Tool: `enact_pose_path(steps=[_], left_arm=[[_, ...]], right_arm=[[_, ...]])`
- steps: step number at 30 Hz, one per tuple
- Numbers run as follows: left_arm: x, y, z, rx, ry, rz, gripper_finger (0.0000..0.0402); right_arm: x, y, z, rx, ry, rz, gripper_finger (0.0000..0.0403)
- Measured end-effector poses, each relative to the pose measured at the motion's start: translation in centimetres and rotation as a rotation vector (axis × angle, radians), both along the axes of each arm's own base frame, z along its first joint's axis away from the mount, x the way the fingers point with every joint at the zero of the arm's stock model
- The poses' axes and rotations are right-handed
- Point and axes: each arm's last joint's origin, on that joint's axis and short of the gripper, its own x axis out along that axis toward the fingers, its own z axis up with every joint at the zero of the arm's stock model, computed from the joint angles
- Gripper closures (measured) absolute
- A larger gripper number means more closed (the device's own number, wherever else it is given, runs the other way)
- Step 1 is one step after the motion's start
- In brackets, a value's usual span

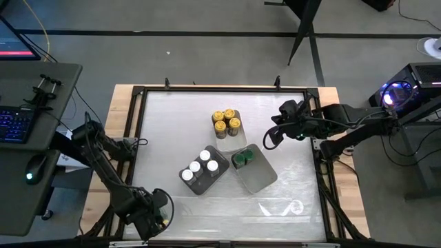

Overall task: Sort spices by type
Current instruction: Put the green seasoning bottle into the gray bin

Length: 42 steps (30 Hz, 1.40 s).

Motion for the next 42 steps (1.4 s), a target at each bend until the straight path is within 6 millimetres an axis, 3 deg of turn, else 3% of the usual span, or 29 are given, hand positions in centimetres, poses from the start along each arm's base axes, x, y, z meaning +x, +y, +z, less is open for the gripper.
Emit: enact_pose_path(steps=[11,14,17,19,25,29,31,37,42], left_arm=[[-0.3,0.7,-2.6,0.017,0.009,-0.013,0.0134],[-0.3,0.8,-2.7,0.016,0.013,-0.013,0.0167],[-0.4,0.7,-2.4,-0.007,0.011,-0.036,0.0233],[-0.4,0.9,-1.8,-0.038,0.009,-0.06,0.0236],[-1.4,3.2,3.5,-0.172,-0.136,-0.096,0.0236],[-1.3,6.6,8.7,-0.223,-0.359,-0.099,0.0236],[-0.6,8.6,10.4,-0.188,-0.437,-0.106,0.0236],[2.8,12.9,13.9,-0.141,-0.587,-0.229,0.0236],[4.8,15.3,14.7,-0.063,-0.639,-0.358,0.0236]], right_arm=[[0.0,0.0,0.0,0.0,0.0,0.0,0.0402],[0.0,0.0,0.0,0.0,-0.001,0.0,0.0402],[0.0,0.0,0.0,0.0,0.0,0.0,0.0402],[0.0,0.0,0.0,0.0,0.001,0.0,0.0402],[-0.1,0.0,-0.1,-0.002,0.01,0.0,0.0402],[-0.3,-0.1,0.0,-0.002,0.008,-0.001,0.0402],[-0.4,-0.1,0.1,-0.006,0.005,-0.005,0.0402],[-0.6,-0.1,0.2,0.012,-0.017,-0.025,0.0402],[-0.7,-0.1,0.2,0.04,-0.017,-0.01,0.0402]])
